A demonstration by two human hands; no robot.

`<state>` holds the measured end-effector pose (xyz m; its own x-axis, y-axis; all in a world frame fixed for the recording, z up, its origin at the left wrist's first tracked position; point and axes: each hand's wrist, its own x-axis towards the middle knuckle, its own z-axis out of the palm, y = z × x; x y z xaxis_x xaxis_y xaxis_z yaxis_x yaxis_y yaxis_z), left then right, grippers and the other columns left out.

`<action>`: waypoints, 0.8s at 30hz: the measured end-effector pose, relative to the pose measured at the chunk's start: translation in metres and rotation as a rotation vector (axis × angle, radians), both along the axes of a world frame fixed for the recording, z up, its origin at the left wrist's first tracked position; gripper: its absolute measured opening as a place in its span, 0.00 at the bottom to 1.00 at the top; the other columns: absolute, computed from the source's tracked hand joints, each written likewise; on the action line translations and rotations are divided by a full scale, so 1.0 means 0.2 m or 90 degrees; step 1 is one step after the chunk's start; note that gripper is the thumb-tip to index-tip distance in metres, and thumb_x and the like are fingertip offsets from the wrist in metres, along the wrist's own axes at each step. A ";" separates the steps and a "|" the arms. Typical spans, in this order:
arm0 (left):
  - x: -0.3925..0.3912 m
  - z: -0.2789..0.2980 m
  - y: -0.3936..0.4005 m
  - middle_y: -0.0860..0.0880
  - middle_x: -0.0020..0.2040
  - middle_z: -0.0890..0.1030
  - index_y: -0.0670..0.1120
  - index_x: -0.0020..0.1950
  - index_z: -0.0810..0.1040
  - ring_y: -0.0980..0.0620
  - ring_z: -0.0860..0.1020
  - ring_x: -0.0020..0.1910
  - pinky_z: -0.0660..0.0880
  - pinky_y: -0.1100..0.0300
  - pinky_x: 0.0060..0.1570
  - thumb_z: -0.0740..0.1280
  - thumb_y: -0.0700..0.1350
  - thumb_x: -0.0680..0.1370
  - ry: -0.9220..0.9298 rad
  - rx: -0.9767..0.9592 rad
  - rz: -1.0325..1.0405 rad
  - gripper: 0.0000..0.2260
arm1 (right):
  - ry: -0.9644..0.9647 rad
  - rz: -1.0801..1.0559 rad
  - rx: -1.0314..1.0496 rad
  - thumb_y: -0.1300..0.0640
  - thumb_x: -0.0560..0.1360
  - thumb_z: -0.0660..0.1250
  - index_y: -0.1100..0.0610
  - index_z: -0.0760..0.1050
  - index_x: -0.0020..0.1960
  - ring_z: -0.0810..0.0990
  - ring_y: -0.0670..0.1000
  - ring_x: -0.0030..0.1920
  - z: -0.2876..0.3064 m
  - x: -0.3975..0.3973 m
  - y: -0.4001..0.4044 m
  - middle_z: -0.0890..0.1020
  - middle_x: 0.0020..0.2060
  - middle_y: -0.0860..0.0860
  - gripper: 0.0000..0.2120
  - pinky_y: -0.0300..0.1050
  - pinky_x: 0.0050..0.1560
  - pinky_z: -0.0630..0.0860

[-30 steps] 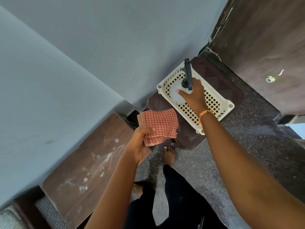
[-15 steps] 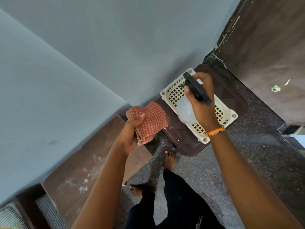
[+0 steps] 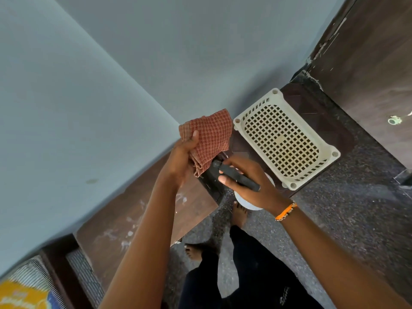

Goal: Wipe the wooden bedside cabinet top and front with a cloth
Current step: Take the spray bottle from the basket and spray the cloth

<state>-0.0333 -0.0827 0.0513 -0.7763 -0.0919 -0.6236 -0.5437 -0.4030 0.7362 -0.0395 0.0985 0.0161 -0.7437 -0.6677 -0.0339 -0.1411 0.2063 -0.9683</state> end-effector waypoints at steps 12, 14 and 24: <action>0.08 0.04 -0.04 0.48 0.54 0.80 0.50 0.56 0.74 0.47 0.79 0.55 0.75 0.51 0.56 0.54 0.48 0.81 0.004 0.025 0.037 0.10 | -0.057 -0.197 -0.016 0.51 0.74 0.67 0.66 0.73 0.39 0.76 0.60 0.35 -0.04 -0.04 -0.06 0.75 0.31 0.61 0.17 0.61 0.38 0.75; 0.09 0.04 -0.05 0.47 0.54 0.80 0.50 0.56 0.74 0.46 0.79 0.55 0.75 0.50 0.57 0.54 0.48 0.81 0.001 0.038 0.044 0.11 | -0.081 -0.216 -0.012 0.48 0.73 0.66 0.69 0.74 0.42 0.77 0.65 0.36 -0.07 -0.05 -0.05 0.77 0.32 0.64 0.21 0.67 0.38 0.75; 0.13 0.04 -0.06 0.47 0.53 0.81 0.48 0.56 0.75 0.48 0.81 0.52 0.77 0.51 0.55 0.54 0.47 0.80 0.026 0.088 0.100 0.11 | -0.143 -0.241 0.009 0.57 0.71 0.66 0.67 0.75 0.39 0.79 0.63 0.36 -0.13 0.08 -0.03 0.78 0.31 0.64 0.12 0.65 0.40 0.77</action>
<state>-0.0081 -0.0942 0.0590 -0.7839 -0.1291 -0.6073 -0.4373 -0.5795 0.6877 -0.0238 0.0927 -0.0097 -0.9089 -0.3480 -0.2299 0.1603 0.2172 -0.9629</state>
